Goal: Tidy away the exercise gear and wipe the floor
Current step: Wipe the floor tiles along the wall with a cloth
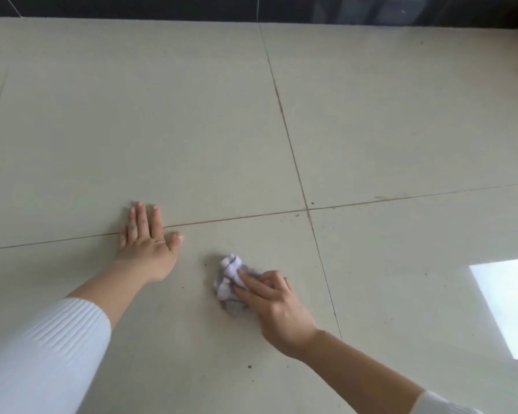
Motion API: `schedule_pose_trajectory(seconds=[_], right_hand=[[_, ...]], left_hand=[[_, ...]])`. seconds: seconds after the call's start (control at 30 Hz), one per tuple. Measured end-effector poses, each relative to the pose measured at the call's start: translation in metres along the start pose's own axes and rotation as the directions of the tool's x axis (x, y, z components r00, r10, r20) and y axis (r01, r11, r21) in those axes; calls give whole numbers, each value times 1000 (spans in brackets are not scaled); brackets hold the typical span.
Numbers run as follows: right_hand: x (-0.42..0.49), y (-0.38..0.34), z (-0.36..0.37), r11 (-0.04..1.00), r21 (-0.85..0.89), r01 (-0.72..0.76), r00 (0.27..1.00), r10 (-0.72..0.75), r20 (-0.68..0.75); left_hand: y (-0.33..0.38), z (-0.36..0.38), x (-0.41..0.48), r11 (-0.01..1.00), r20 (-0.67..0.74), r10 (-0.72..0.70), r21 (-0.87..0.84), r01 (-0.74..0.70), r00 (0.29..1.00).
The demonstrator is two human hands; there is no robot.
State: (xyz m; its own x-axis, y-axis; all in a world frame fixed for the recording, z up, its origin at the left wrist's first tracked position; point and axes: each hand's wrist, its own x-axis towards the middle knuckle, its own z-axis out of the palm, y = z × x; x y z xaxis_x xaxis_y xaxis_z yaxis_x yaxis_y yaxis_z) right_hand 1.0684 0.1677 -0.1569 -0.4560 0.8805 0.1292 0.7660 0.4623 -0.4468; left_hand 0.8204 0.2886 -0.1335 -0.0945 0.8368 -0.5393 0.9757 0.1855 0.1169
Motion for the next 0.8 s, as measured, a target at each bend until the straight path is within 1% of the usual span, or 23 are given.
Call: schedule_pose_trajectory(seconds=[0.03, 0.1, 0.13, 0.17, 0.2, 0.23, 0.27, 0.3, 0.33, 0.37, 0.4, 0.43, 0.47, 0.5, 0.53, 0.57, 0.63, 0.67, 0.73, 0.8], right_hand=[[-5, -3, -1, 997, -4, 77, 995, -76, 57], [-1, 14, -15, 974, -51, 219, 965, -209, 156], [5, 30, -24, 965, -85, 248, 956, -230, 183], [14, 46, -32, 968, -122, 221, 964, -197, 177], [21, 62, -41, 981, -148, 123, 986, -105, 128], [26, 77, -50, 987, -156, -39, 998, 47, 45], [28, 90, -59, 960, -152, -237, 971, 233, -45], [25, 101, -68, 894, -150, -422, 906, 410, -108], [17, 108, -75, 806, -162, -570, 821, 551, -147], [7, 111, -80, 720, -174, -672, 740, 649, -177], [-4, 110, -82, 661, -178, -729, 684, 701, -202], [-15, 104, -81, 633, -167, -756, 655, 723, -220], [-24, 95, -75, 631, -149, -762, 647, 728, -227], [-29, 82, -67, 652, -128, -747, 662, 715, -223], [-33, 67, -58, 699, -114, -706, 704, 677, -214], [-35, 51, -48, 764, -105, -637, 766, 611, -200], [-44, 19, -28, 892, -115, -438, 894, 418, -159], [-50, 3, -18, 933, -138, -333, 940, 316, -132], [-62, -27, -2, 978, -145, -152, 988, 150, -30], [-71, -50, 9, 995, -97, 1, 995, 9, 96]], left_hand=[[2, 1, -3, 1000, -2, 3, 12, -3, 1000], [3, 4, -10, 1000, 1, 18, 25, -18, 1000], [2, 5, -14, 999, 8, 30, 32, -31, 1000], [1, 7, -19, 998, 18, 46, 44, -46, 999], [-2, 8, -24, 996, 30, 65, 60, -67, 997], [-6, 10, -30, 993, 40, 86, 77, -89, 996], [-10, 13, -36, 990, 45, 106, 90, -109, 993], [-15, 16, -42, 987, 46, 122, 98, -127, 991], [-20, 19, -49, 985, 44, 135, 99, -139, 990], [-26, 23, -54, 985, 41, 146, 91, -149, 988], [-30, 27, -59, 985, 37, 155, 76, -157, 987], [-33, 30, -62, 985, 31, 162, 63, -164, 986], [-35, 33, -63, 984, 20, 168, 54, -169, 986], [-36, 35, -63, 984, 8, 172, 49, -172, 985], [-36, 37, -62, 984, -2, 174, 44, -173, 985], [-35, 38, -61, 984, -7, 173, 43, -173, 985], [-34, 39, -59, 984, -8, 170, 51, -170, 985], [-34, 38, -58, 984, -4, 169, 54, -169, 986], [-34, 37, -58, 984, 3, 172, 55, -172, 985], [-33, 35, -59, 983, 1, 176, 53, -176, 984]])
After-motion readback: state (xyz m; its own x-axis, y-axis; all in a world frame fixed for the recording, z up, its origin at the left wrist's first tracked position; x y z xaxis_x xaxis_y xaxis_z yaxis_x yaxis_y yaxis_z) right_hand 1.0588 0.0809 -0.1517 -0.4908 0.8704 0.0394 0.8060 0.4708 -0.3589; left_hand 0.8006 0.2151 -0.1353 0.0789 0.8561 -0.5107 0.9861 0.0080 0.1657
